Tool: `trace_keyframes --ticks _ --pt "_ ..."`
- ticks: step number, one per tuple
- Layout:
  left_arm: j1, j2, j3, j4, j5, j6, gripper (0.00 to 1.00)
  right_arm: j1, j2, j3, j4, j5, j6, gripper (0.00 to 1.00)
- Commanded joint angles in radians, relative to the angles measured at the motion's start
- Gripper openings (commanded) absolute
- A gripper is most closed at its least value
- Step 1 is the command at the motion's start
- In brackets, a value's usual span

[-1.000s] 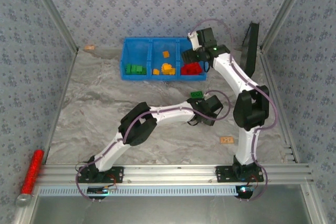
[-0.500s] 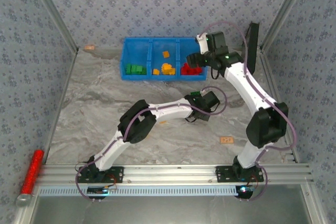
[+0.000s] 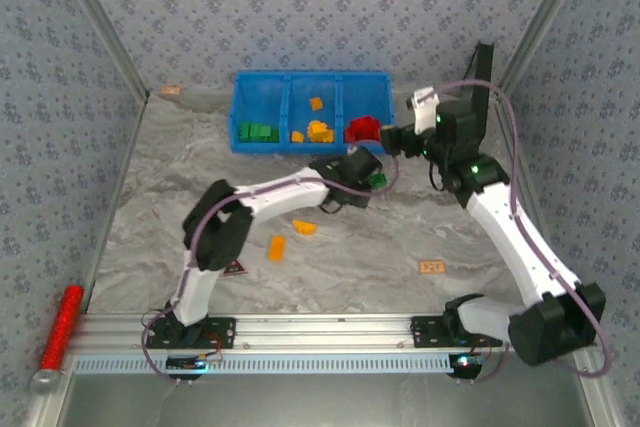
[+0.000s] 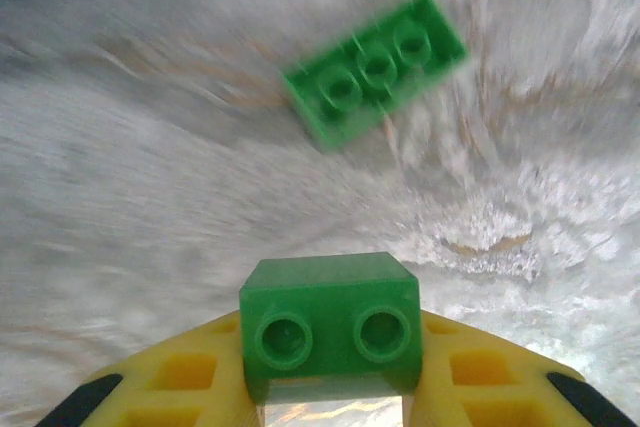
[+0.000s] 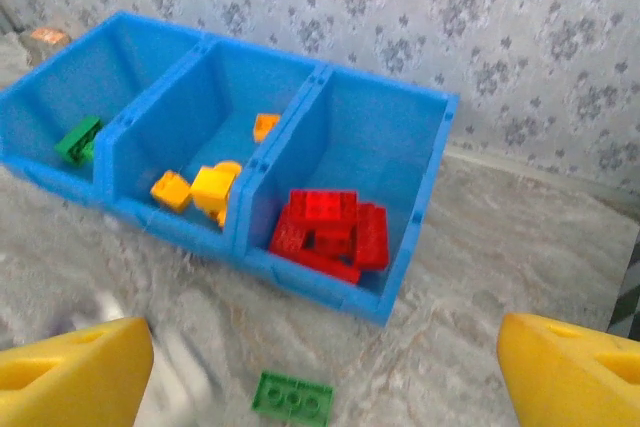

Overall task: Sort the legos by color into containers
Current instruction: Pick up the lego from the center of the table, then place the lego in the container.

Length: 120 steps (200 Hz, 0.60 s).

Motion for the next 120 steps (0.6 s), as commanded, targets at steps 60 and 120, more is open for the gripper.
trace_keyframes --ticks 60,120 --pt "0.292 -0.350 -0.020 -0.024 -0.048 0.223 0.21 0.165 -0.257 -0.301 0.026 -0.017 0.027 0.89" --pt "0.479 -0.237 0.099 -0.053 0.003 0.247 0.21 0.463 -0.096 -0.289 -0.038 0.062 0.043 0.89"
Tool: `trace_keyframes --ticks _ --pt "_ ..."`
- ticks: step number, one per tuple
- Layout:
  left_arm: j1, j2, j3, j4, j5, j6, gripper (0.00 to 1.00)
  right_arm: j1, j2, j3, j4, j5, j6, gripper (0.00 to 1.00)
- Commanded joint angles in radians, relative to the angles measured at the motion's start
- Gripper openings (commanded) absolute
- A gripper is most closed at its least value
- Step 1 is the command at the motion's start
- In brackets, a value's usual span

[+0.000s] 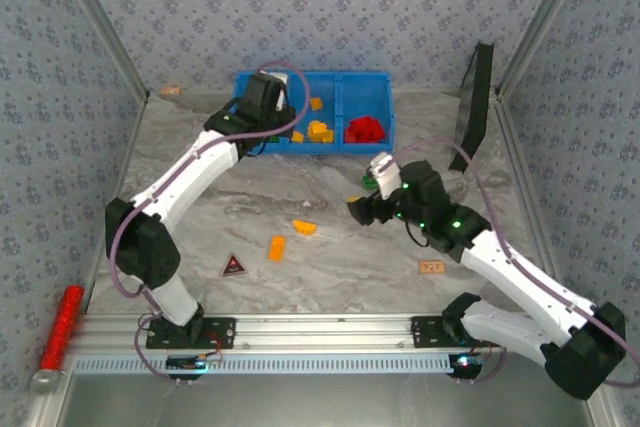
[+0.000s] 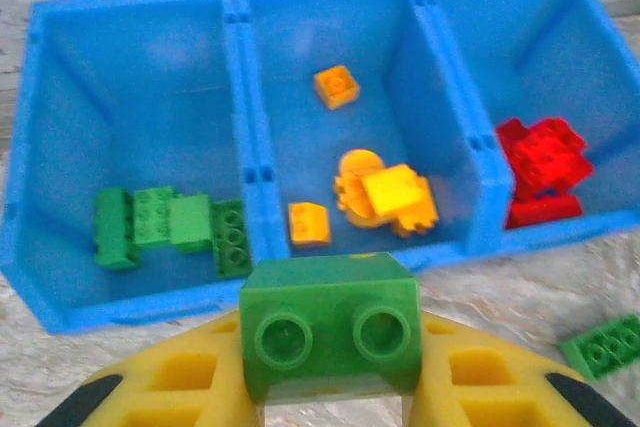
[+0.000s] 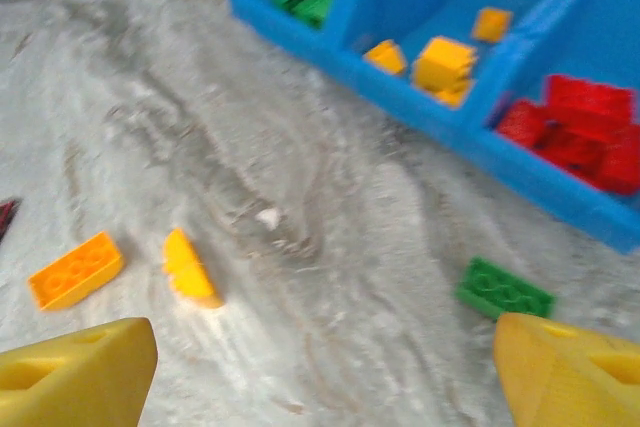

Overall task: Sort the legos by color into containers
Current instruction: Place the lego in the container.

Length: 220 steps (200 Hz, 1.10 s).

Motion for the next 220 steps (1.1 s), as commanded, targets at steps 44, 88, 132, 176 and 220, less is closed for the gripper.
trace_keyframes --ticks 44,88,132,176,220 --pt "0.156 0.279 0.217 -0.051 0.085 0.015 0.21 0.212 0.233 0.047 0.014 0.131 0.008 0.89" --pt "0.228 0.474 0.388 -0.116 0.118 -0.033 0.20 0.258 0.402 0.146 0.015 0.107 -0.001 0.89" --pt "0.259 0.598 0.480 -0.151 0.157 -0.049 0.20 0.280 0.534 0.219 0.033 0.093 -0.014 0.90" --pt "0.280 0.649 0.480 -0.165 0.182 -0.060 0.27 0.280 0.643 0.280 0.048 0.066 -0.030 0.91" --pt "0.284 0.635 0.447 -0.154 0.200 -0.052 0.47 0.278 0.723 0.312 0.030 0.044 -0.071 0.91"
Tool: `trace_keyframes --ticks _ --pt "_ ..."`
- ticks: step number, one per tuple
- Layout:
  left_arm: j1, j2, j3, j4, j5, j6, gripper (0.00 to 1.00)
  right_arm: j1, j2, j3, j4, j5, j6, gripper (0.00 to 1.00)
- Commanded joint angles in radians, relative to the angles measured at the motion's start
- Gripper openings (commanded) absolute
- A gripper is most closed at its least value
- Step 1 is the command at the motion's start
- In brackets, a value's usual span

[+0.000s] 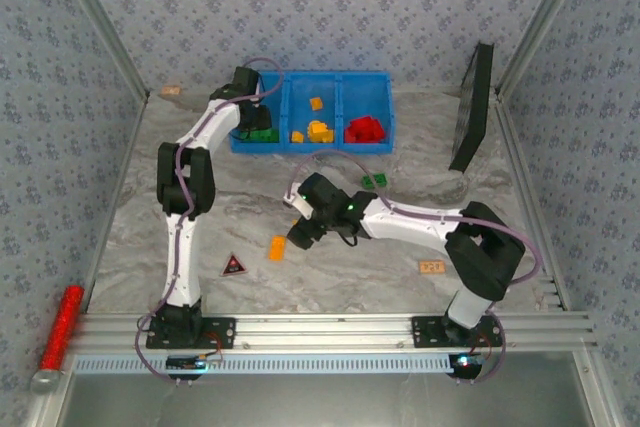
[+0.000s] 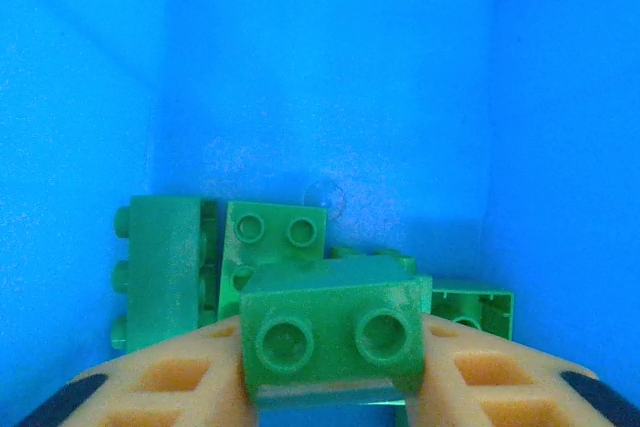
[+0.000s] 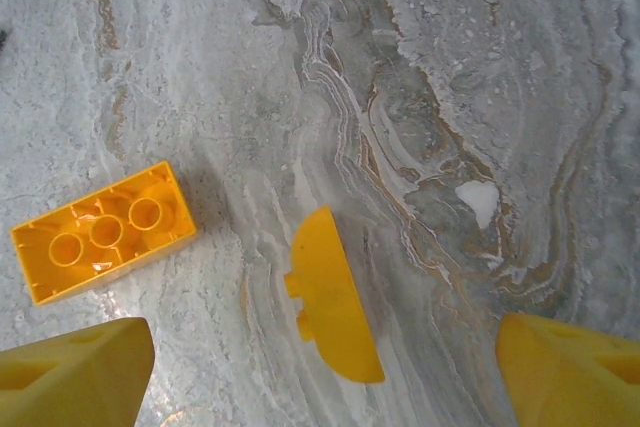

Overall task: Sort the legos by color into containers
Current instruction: Place the lego in the container.

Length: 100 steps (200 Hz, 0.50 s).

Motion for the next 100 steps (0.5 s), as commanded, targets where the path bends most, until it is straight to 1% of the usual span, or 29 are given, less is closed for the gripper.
trace_keyframes --ticks 1,23,40,81,100 --pt "0.006 -0.009 -0.002 -0.005 0.028 -0.003 0.47 0.004 0.036 0.033 -0.012 -0.026 -0.040 0.91" --pt "0.006 -0.021 -0.001 0.001 0.035 0.002 0.56 0.005 0.064 0.032 -0.032 -0.044 -0.063 0.91" --pt "0.006 -0.030 0.005 -0.003 0.042 0.003 0.60 0.002 0.083 0.028 -0.045 -0.055 -0.081 0.91" --pt "0.006 -0.083 0.005 0.004 0.054 0.012 0.64 -0.017 0.127 0.025 -0.053 -0.082 -0.120 0.91" --pt "0.006 -0.120 0.018 -0.011 0.066 0.015 0.65 -0.033 0.151 0.032 -0.052 -0.097 -0.135 0.89"
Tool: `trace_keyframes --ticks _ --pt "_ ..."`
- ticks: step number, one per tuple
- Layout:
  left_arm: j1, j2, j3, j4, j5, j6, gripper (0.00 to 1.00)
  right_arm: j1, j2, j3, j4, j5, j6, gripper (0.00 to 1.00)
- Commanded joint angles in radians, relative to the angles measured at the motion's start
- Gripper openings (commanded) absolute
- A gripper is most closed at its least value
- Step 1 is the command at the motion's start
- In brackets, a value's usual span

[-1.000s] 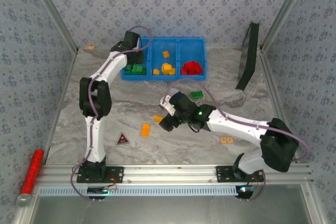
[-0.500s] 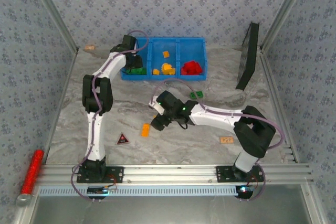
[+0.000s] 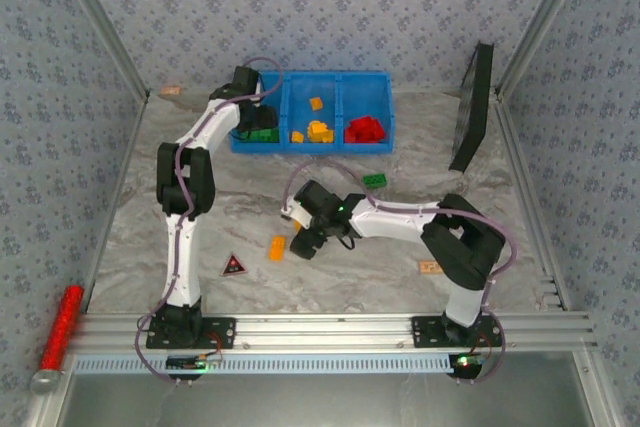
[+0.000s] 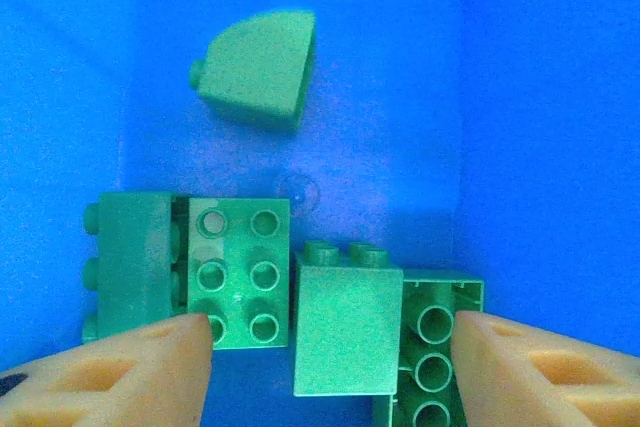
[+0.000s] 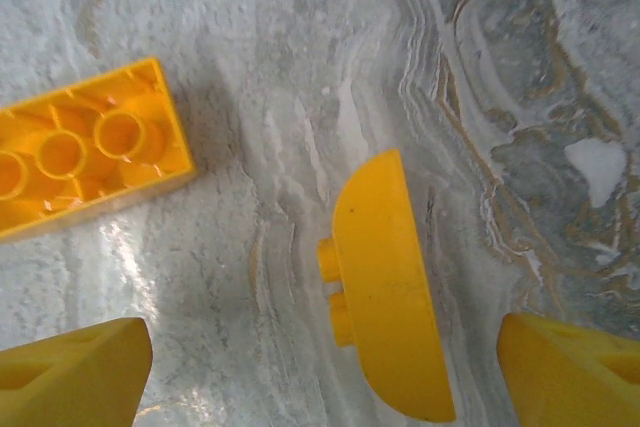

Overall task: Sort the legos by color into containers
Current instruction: Place the lego in the container, then pick up the lego from the center of the table, then place the lego in the container.

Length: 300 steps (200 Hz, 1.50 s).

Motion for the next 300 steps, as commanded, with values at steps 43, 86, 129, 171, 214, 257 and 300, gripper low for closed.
trace_keyframes --ticks 43,86,129,171,214,257,300 --pt "0.000 -0.222 0.006 -0.019 0.044 0.033 0.66 -0.045 0.071 0.042 -0.005 -0.050 -0.069 0.86" --pt "-0.009 -0.320 -0.040 -0.045 0.057 0.050 0.67 -0.063 0.103 0.078 0.005 -0.069 -0.092 0.84" --pt "-0.013 -0.383 -0.163 -0.031 0.049 0.058 0.67 -0.067 0.152 0.147 -0.042 -0.098 -0.112 0.72" --pt "-0.013 -0.490 -0.307 0.018 0.046 0.064 0.67 -0.073 0.158 0.141 -0.062 -0.111 -0.117 0.48" --pt "-0.013 -0.656 -0.407 -0.002 0.025 0.089 0.68 -0.109 0.110 0.144 -0.084 -0.124 -0.115 0.33" --pt "-0.014 -0.904 -0.709 0.073 -0.076 0.114 0.75 -0.241 0.031 0.197 -0.063 -0.163 -0.077 0.30" --pt "-0.019 -1.155 -0.900 0.063 -0.161 0.141 0.81 -0.337 0.081 0.404 -0.071 -0.141 -0.102 0.28"
